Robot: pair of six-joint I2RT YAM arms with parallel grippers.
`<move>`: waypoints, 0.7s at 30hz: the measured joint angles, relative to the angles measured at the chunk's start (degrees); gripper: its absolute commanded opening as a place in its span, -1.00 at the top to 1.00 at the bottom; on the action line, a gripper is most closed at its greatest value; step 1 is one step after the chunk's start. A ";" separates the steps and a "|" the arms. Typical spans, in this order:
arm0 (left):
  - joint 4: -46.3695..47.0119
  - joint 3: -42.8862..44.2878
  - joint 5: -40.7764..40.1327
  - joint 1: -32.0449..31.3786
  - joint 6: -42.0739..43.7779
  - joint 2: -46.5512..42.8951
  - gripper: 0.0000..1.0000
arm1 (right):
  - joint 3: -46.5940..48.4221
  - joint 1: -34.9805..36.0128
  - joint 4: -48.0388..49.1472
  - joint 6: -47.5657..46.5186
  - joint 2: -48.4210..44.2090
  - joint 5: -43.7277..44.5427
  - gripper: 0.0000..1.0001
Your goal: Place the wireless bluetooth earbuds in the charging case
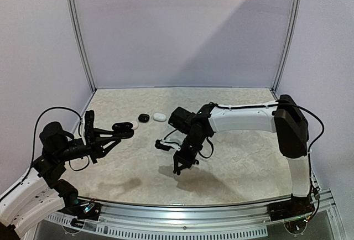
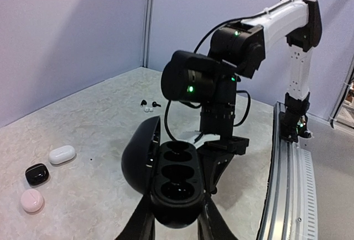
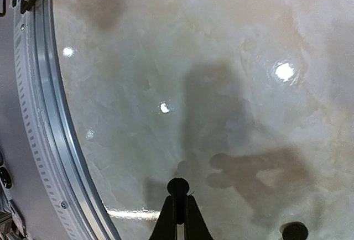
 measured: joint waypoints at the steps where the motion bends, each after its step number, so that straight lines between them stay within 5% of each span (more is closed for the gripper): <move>1: -0.07 0.04 0.68 0.00 0.37 -0.11 1.00 | 0.15 0.00 -0.07 -0.20 -1.11 0.48 1.00; 21: -10.23 9.55 13.27 -5.01 23.47 7.63 1.00 | 5.95 5.97 8.57 -12.98 -27.28 8.44 1.00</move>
